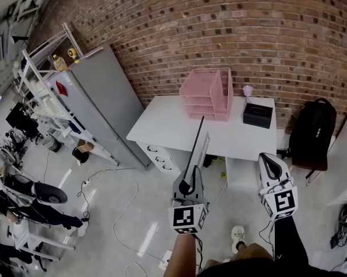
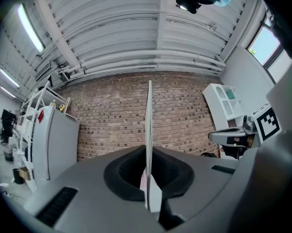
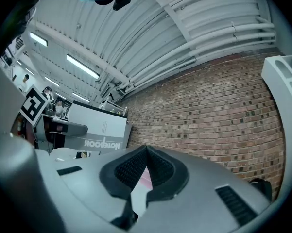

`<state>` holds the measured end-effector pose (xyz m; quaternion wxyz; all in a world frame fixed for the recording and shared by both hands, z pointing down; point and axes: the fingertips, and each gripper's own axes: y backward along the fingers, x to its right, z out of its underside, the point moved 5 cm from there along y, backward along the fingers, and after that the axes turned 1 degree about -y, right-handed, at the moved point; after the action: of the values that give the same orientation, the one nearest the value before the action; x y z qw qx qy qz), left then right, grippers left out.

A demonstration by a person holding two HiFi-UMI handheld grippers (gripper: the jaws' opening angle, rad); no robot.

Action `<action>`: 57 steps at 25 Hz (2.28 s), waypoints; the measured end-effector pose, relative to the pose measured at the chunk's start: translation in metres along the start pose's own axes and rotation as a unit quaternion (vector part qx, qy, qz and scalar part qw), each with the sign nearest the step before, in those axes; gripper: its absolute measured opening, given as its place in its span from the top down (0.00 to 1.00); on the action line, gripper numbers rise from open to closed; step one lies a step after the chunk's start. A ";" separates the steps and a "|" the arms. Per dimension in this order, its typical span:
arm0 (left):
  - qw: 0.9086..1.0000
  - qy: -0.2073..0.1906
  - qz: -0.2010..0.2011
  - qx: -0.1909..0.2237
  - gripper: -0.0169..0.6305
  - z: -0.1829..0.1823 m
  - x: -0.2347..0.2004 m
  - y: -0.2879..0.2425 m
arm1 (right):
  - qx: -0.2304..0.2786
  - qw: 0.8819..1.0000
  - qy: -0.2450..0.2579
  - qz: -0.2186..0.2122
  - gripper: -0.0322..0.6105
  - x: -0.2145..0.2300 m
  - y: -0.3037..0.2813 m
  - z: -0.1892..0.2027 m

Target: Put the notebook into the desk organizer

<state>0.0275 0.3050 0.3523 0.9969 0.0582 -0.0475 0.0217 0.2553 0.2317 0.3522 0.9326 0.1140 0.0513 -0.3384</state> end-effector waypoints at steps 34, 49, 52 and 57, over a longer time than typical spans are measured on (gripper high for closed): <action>0.998 -0.038 -0.035 -0.020 0.94 0.046 -0.048 -0.217 | 0.016 0.998 -0.019 -0.055 0.92 0.098 -0.218 0.071; 0.999 -0.008 -0.023 -0.022 0.94 0.072 -0.111 -0.287 | 0.008 0.999 -0.011 -0.037 0.92 0.094 -0.308 0.091; 0.999 0.015 -0.014 -0.024 0.94 0.080 -0.132 -0.307 | 0.001 1.000 -0.004 -0.029 0.92 0.091 -0.331 0.092; 0.993 0.112 0.008 -0.018 0.94 0.097 -0.167 -0.329 | -0.006 1.000 0.005 -0.013 0.92 0.086 -0.366 0.091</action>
<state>-0.1319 -0.0397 0.3947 0.9967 0.0368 0.0637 0.0353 0.0876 -0.1168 0.3599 0.9287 0.1098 0.0597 -0.3493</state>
